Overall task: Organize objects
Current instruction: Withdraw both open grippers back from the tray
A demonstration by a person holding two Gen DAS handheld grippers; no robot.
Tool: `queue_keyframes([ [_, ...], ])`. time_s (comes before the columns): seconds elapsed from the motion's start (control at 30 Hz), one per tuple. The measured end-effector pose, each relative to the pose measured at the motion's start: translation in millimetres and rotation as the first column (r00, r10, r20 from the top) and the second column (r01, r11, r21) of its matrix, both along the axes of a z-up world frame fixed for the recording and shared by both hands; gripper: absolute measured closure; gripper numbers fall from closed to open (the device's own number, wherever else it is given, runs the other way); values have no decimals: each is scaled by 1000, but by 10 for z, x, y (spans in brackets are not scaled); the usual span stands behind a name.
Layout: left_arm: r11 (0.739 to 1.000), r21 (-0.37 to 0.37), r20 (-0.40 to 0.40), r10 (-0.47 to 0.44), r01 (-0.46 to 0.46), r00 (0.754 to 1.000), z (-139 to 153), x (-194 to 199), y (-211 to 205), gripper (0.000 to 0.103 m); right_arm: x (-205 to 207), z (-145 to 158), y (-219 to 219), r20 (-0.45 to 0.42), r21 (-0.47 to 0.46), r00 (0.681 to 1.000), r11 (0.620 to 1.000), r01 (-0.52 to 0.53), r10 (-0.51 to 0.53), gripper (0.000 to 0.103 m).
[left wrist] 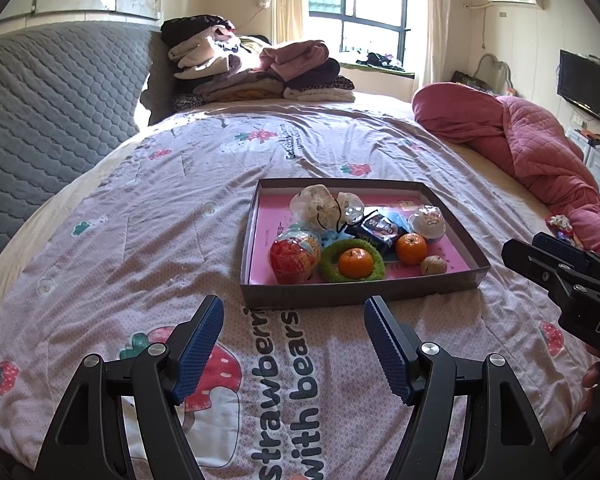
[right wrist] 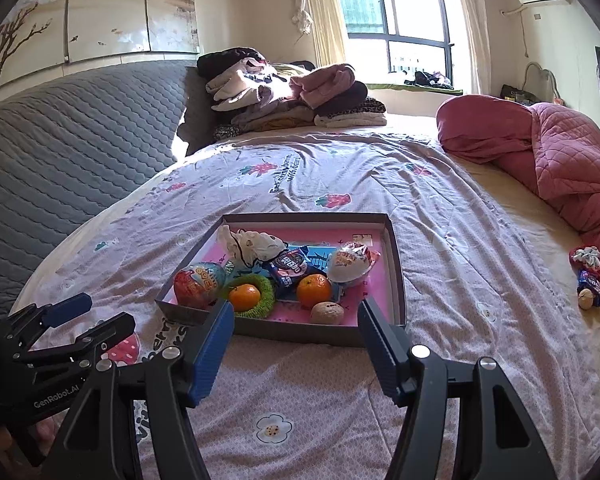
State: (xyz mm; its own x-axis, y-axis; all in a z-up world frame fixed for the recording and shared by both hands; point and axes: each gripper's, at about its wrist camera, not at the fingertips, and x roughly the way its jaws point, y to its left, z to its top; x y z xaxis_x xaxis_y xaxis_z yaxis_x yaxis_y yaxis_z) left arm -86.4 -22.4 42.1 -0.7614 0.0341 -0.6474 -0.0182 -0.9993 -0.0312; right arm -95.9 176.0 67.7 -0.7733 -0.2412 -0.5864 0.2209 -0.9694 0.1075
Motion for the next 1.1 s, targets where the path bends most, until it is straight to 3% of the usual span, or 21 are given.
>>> queue_keyframes([
  [0.6, 1000, -8, 3, 12, -12, 1000, -143, -6, -20, 29, 46, -163, -24, -20, 6, 1000, 1000, -3, 3, 39],
  [1.1, 1000, -26, 26, 8, -7, 1000, -474, -4, 24, 29, 134, -454, -9, -22, 5, 1000, 1000, 15, -15, 39],
])
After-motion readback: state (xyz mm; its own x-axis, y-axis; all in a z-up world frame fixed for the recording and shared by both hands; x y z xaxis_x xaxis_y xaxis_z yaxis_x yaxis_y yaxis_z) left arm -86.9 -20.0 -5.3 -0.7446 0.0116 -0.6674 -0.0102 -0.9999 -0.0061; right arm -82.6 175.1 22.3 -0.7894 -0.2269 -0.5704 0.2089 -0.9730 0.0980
